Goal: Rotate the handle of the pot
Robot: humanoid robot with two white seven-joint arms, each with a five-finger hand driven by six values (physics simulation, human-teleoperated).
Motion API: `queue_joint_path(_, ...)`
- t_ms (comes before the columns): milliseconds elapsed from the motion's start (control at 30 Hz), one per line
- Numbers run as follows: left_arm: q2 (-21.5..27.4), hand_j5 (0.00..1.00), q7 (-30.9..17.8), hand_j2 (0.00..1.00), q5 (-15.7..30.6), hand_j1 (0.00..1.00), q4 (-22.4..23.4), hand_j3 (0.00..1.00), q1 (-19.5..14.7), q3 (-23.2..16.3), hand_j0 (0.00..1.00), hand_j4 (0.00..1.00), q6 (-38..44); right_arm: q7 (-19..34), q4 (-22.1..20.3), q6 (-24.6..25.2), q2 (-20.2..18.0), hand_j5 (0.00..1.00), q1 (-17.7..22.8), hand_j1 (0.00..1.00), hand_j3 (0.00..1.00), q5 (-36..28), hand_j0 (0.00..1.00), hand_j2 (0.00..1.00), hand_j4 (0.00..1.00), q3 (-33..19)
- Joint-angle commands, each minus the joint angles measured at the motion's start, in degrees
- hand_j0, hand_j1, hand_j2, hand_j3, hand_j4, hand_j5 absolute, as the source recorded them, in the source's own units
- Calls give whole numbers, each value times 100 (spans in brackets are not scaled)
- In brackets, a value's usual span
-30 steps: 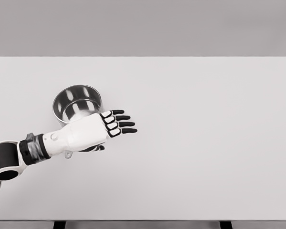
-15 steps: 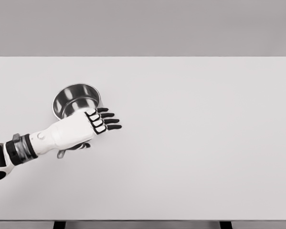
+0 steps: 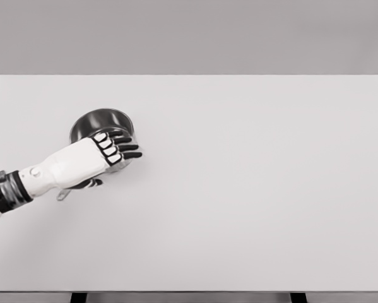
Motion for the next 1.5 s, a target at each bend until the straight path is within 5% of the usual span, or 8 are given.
queue_joint_path(0,18,100,5,100,38,100,60,100,0,89,100,100,1,7,-1,0,0,100,-9,100,100,-2,100,100,100,-1)
queue_joint_path(800,71,100,5,100,3,100,1088,100,-18,748,100,100,1,-2,-1,0,0,100,-9,100,100,-2,100,100,100,-1)
queue_joint_path(1467,18,100,-4,100,-261,100,1712,100,-589,739,100,100,1,-2,-1,0,0,100,-9,100,100,-2,100,100,100,-1)
